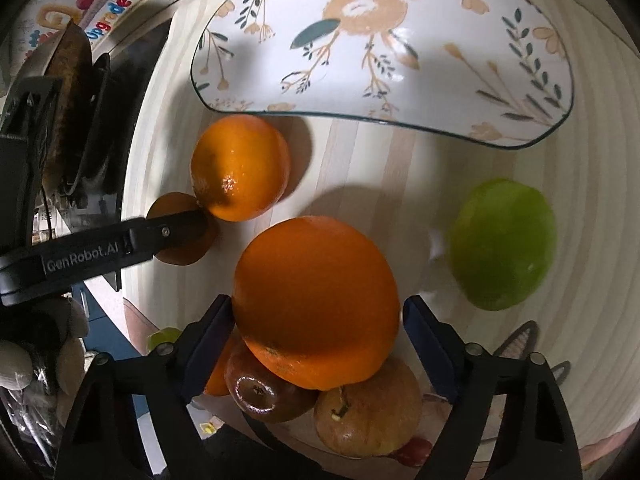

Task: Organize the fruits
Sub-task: 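Grasp the brown round fruit with the left tool while the right tool grasps the large orange, then carry both fruits onto the floral plate and open both tools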

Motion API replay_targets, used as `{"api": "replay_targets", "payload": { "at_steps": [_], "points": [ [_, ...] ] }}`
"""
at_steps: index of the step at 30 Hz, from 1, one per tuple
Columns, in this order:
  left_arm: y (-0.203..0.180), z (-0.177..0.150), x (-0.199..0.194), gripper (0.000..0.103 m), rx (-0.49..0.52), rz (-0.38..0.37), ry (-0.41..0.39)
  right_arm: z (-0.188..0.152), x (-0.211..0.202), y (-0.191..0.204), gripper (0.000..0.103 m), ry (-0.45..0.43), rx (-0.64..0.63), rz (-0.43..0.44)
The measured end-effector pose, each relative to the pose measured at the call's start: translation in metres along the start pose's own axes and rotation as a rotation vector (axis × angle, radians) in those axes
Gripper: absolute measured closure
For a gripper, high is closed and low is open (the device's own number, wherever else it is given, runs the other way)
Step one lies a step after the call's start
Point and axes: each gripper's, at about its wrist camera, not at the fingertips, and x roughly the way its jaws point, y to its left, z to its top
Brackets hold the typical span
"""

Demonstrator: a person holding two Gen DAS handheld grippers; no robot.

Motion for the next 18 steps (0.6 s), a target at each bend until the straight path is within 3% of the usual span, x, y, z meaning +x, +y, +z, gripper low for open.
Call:
{"api": "replay_targets", "payload": {
  "at_steps": [7, 11, 18],
  "points": [
    [-0.010, -0.002, -0.004, 0.049, 0.045, 0.032, -0.040, -0.002, 0.003, 0.009, 0.020, -0.014, -0.011, -0.021],
    [-0.012, -0.012, -0.009, 0.050, 0.059, 0.074, -0.069, -0.004, 0.004, 0.016, 0.021, -0.035, -0.014, -0.035],
    [-0.010, -0.036, -0.035, 0.050, 0.074, 0.082, -0.095, -0.008, -0.001, 0.009, 0.021, -0.051, 0.011, -0.035]
  ]
}}
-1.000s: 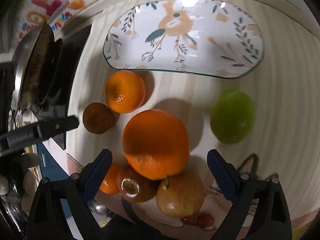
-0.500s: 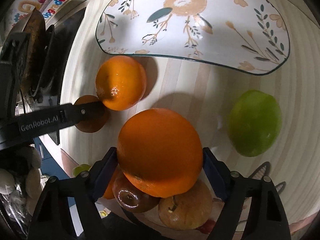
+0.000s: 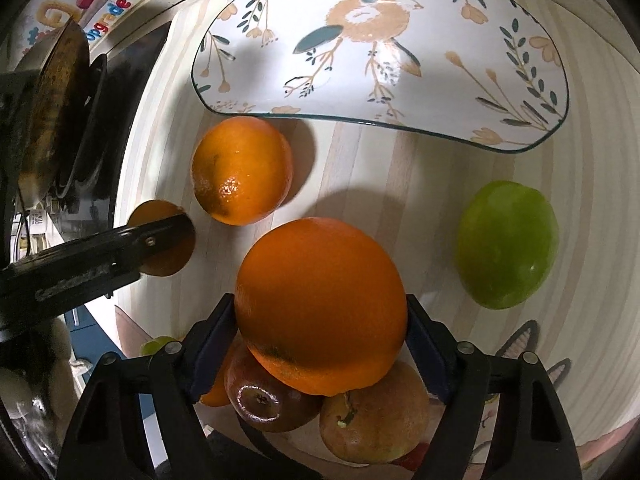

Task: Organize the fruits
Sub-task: 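Carry both fruits onto the floral plate and open both tools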

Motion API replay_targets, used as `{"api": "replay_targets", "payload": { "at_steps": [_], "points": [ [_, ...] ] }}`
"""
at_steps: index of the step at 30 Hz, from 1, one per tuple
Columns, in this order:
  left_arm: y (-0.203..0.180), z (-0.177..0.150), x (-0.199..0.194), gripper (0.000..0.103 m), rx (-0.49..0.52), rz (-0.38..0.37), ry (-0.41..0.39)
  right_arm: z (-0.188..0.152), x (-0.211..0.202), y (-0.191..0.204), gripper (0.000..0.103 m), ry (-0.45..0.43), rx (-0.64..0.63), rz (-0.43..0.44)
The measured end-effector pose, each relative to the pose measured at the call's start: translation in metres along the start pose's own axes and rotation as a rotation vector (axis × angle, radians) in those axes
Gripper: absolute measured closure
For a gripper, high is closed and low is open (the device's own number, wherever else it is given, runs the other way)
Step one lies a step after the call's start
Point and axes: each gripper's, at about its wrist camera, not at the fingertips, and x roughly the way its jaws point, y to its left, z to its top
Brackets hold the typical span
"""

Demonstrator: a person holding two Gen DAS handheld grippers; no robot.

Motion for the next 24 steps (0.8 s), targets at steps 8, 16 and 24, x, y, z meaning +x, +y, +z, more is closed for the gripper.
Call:
{"api": "replay_targets", "payload": {
  "at_steps": [8, 16, 24],
  "points": [
    [-0.006, -0.005, -0.035, 0.050, 0.007, -0.024, -0.023, -0.008, -0.031, -0.017, 0.021, -0.043, 0.045, 0.076],
    [-0.031, 0.027, -0.107, 0.050, 0.081, -0.119, -0.117, 0.011, -0.099, -0.039, 0.021, -0.182, 0.122, 0.135],
    [-0.076, 0.115, -0.074, 0.050, 0.134, -0.089, -0.093, 0.089, -0.116, -0.073, 0.021, -0.263, 0.202, 0.011]
  ]
}}
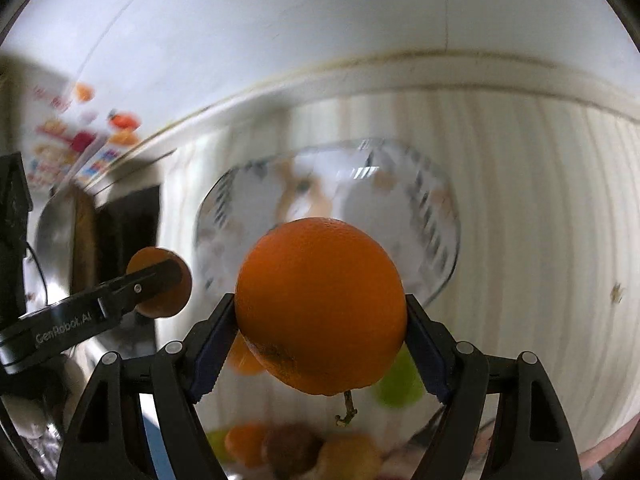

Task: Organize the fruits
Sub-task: 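Carry both fruits onto the floral plate and open both tools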

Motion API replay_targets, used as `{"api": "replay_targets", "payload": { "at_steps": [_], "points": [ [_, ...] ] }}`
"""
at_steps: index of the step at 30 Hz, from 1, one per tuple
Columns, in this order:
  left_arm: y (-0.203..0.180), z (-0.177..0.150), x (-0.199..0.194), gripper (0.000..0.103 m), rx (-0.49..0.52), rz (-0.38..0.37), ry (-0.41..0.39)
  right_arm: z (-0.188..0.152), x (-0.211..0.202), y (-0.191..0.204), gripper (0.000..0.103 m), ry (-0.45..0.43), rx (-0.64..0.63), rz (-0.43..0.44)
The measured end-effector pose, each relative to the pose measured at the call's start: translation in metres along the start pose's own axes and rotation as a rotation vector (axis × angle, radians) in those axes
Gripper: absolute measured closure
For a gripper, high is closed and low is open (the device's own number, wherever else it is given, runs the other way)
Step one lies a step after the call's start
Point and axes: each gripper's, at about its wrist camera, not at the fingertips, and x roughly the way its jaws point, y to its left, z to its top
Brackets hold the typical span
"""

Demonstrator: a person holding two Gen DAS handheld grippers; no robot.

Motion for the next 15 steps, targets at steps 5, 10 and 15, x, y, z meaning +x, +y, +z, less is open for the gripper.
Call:
{"api": "replay_targets", "payload": {
  "at_steps": [5, 10, 15],
  "points": [
    [-0.008, 0.039, 0.040, 0.050, 0.004, 0.028, 0.062, 0.032, 0.022, -0.005, 0.021, 0.016, 0.016, -0.052],
    [-0.004, 0.055, 0.068, 0.050, -0.019, 0.046, 0.109, 0.049, 0.043, -0.017, 0.021, 0.027, 0.032, -0.089],
    [-0.003, 0.057, 0.081, 0.049, -0.010, 0.075, 0.127, 0.061, 0.060, -0.026, 0.021, 0.040, 0.055, -0.104]
  ]
}}
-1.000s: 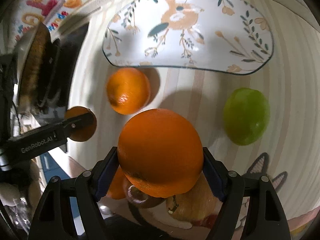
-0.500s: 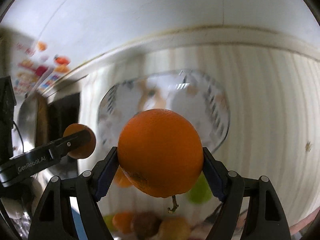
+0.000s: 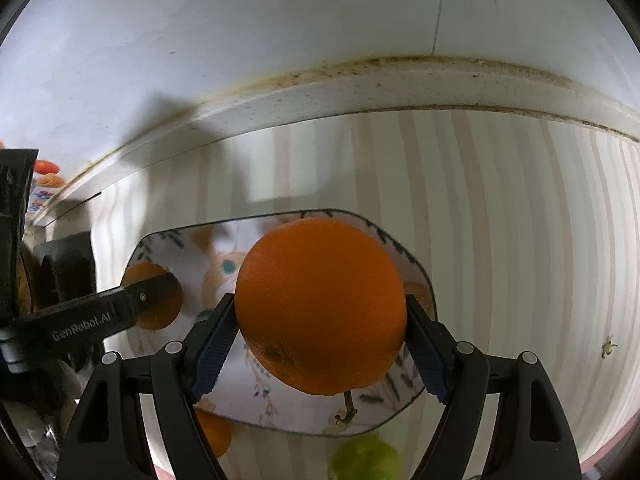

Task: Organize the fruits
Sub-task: 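Carry both fruits onto the floral plate and open both tools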

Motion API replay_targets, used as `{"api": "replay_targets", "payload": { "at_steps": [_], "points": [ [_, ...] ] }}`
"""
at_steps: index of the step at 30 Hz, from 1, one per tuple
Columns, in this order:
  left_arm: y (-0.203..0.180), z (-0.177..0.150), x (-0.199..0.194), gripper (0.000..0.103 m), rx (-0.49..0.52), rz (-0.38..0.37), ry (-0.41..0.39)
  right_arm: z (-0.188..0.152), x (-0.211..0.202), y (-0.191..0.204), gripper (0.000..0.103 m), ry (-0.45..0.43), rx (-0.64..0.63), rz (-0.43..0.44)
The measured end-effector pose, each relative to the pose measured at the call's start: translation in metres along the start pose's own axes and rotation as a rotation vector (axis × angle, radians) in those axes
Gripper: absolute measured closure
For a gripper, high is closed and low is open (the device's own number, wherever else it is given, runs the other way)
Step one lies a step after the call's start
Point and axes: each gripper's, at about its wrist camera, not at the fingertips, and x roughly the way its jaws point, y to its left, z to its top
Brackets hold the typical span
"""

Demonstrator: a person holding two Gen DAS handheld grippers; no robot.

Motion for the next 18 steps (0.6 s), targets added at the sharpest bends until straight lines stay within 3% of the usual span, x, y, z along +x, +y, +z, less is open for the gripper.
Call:
{"api": "replay_targets", "payload": {
  "at_steps": [10, 11, 13, 15, 18],
  "points": [
    [-0.001, 0.003, -0.004, 0.048, -0.012, 0.018, -0.002, 0.002, 0.005, -0.005, 0.020, 0.012, 0.004, 0.015],
    [0.000, 0.003, -0.005, 0.045, -0.014, 0.015, -0.005, 0.002, 0.005, -0.006, 0.020, 0.014, 0.008, 0.017],
    [0.003, 0.007, -0.010, 0.030, -0.011, 0.017, -0.020, 0.002, 0.008, -0.004, 0.019, 0.022, 0.024, 0.021],
    [0.001, 0.008, -0.017, 0.023, 0.013, 0.037, -0.045, 0.002, 0.003, -0.006, 0.009, 0.001, 0.036, 0.006],
    [-0.001, 0.006, -0.027, 0.022, 0.038, 0.044, -0.060, 0.003, -0.007, -0.002, 0.007, -0.020, 0.022, -0.001]
  ]
}}
